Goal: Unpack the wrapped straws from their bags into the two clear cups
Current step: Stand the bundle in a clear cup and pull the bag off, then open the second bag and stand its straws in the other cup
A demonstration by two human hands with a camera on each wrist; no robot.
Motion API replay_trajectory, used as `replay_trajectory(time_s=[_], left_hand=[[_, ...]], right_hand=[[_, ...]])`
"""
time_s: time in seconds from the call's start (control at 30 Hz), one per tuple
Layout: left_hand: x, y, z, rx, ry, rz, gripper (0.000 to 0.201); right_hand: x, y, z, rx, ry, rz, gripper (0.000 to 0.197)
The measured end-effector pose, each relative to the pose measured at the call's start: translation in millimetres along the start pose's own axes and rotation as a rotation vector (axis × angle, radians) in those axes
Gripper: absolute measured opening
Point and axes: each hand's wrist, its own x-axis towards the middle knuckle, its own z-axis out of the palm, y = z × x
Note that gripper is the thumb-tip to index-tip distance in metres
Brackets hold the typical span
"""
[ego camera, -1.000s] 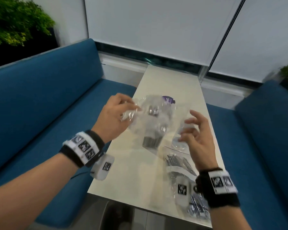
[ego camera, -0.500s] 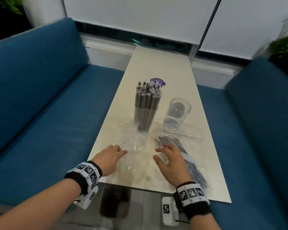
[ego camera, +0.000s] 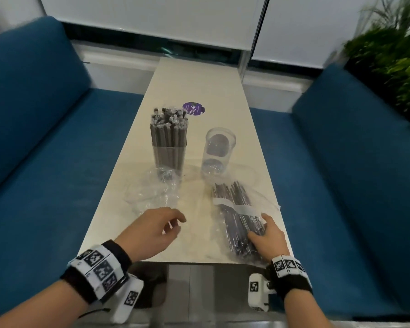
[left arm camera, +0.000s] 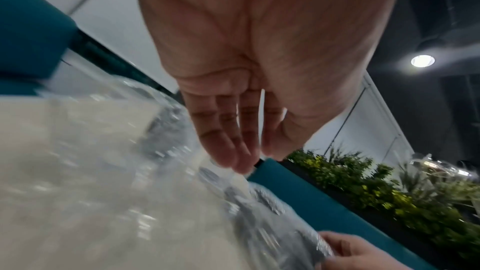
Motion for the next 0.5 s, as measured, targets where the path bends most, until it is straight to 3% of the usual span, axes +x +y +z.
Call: replay_trajectory(time_s=[0.07, 0.17, 0.23, 0.27, 0.33, 0.4, 0.43, 0.5], left_hand=[[18.7, 18.2, 17.8, -0.052, -0.031, -0.037, 0.037], [45.0, 45.7, 41.8, -0.283, 0.001, -0.156, 0.083], [59.7, 65.6, 52.4, -0.462, 0.032, -0.19, 0.097], [65.8, 75.0, 55.4, -0.533, 0.051, -0.18, 0.093], [78.7, 89.4, 59.4, -0.59, 0.11, -0.116, 0.066], [92.2, 97.5, 59.8, -0.566, 0.138, -0.051, 0.039], [99.4, 98.3, 59.3, -0.547, 0.124, -0.028, 0.034], [110.9, 101.1, 54.9, -0.519, 0.091, -0.018, 0.036]], right_hand=[[-14.6, 7.2, -7.7, 0.07, 0.054, -0.092, 0.067], [-42.4, 22.6, -13.1, 0.167, 0.174, -0.272, 0.064], [-56.8, 32.2, -12.1, 0.241, 0.225, -0.387, 0.066], [-62.3, 35.0, -12.3, 0.261, 0.214, -0.446, 0.069], [-70.2, 40.8, -17.6, 0.228, 0.098, -0.543, 0.07], [-70.5, 51.6, -34.6, 0.089, 0.001, -0.609, 0.055], [-68.5, 60.1, -47.1, 0.028, 0.013, -0.621, 0.045], [-61.1, 81.0, -77.1, -0.002, 0.145, -0.583, 0.051]])
